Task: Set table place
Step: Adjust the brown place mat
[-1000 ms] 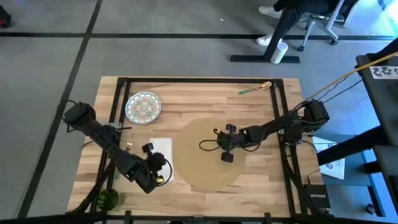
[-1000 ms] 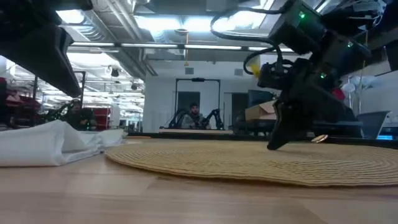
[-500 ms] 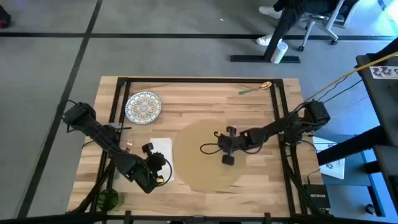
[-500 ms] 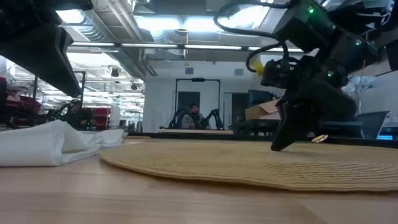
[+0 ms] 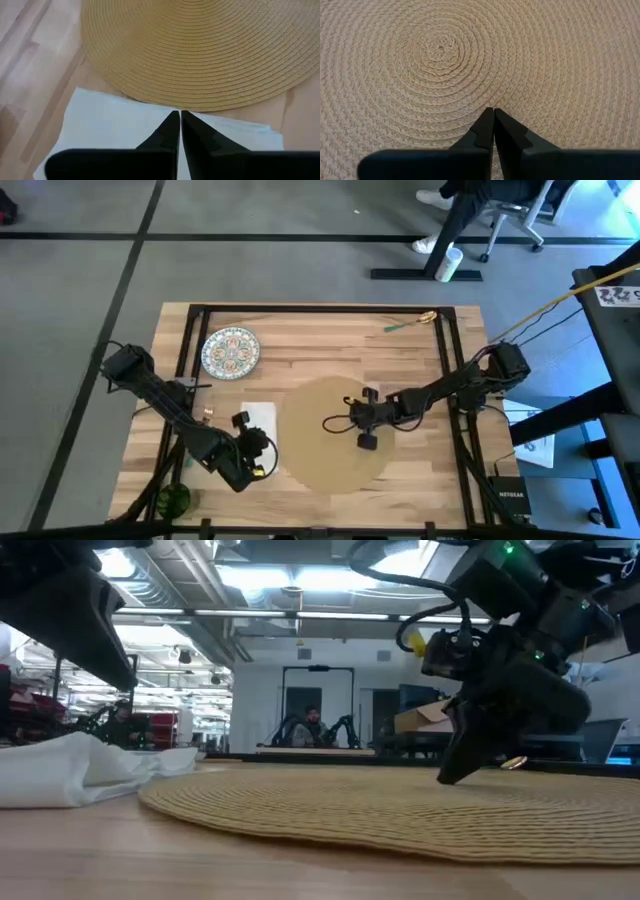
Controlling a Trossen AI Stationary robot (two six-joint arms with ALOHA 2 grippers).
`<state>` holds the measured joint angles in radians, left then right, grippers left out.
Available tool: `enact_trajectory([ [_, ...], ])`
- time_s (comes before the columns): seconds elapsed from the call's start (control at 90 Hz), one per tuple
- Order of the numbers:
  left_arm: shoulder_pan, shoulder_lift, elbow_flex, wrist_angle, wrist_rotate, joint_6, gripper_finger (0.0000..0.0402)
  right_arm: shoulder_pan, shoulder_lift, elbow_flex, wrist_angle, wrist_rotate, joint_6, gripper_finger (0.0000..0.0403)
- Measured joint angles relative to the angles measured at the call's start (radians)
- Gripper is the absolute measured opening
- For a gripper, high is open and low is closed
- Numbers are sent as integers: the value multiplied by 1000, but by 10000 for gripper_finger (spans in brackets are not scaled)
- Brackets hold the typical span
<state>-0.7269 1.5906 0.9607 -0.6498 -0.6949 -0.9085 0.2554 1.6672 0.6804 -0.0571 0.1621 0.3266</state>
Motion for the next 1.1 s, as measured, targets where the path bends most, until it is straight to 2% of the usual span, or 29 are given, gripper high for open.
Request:
enact_trajectory([
  [0.322,0,0,0,0,0,0,0,1,-3,-50,25,27,37,0],
  [0.5,0,0,0,0,0,0,0,0,-2,-55,66,35,31,0],
  [0.711,0,0,0,8,0,3,0,-1,-12,-57,89,91,9,0],
  [1.1,0,0,0,8,0,6,0,0,-18,-57,92,109,4,0],
])
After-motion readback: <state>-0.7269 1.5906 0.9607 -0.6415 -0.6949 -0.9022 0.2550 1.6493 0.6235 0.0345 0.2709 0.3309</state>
